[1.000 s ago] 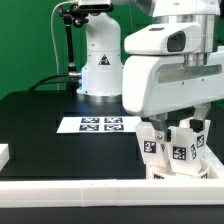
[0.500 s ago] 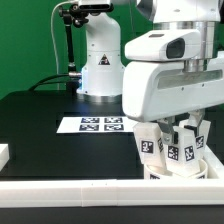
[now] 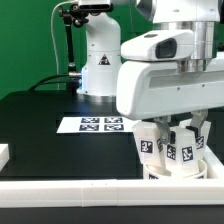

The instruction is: Assemble stool

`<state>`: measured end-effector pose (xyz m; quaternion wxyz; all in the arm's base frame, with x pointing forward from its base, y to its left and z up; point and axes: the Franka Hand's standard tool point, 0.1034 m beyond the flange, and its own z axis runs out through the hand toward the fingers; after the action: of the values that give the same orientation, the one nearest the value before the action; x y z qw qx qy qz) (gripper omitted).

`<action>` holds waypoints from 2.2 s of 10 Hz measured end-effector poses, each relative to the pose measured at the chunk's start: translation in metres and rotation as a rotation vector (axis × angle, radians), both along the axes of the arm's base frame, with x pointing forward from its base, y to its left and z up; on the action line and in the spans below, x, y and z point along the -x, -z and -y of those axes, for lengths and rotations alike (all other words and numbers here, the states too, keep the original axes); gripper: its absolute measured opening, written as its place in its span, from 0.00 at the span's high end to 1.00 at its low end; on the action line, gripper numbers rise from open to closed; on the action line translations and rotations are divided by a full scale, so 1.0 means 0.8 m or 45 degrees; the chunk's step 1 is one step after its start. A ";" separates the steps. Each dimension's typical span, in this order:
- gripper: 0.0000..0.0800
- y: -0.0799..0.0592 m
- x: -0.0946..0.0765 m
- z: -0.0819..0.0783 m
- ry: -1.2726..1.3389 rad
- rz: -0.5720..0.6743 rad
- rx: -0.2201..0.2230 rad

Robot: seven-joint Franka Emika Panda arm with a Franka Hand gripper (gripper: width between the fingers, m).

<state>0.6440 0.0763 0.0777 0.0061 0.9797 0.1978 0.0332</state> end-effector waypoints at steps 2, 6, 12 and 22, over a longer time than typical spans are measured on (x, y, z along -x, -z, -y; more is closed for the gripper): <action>0.58 0.001 -0.002 0.011 0.281 -0.006 -0.037; 0.57 0.001 -0.002 0.012 0.837 -0.026 -0.130; 0.57 0.001 -0.003 0.017 1.267 -0.038 -0.116; 0.57 0.003 -0.005 0.006 2.238 -0.024 -0.276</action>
Offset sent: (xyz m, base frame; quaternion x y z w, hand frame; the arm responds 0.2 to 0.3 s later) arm -0.0018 0.0049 -0.0019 0.0192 -0.0040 0.2860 0.9580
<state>0.6480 0.0718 0.0756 -0.0650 0.7728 -0.6307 0.0270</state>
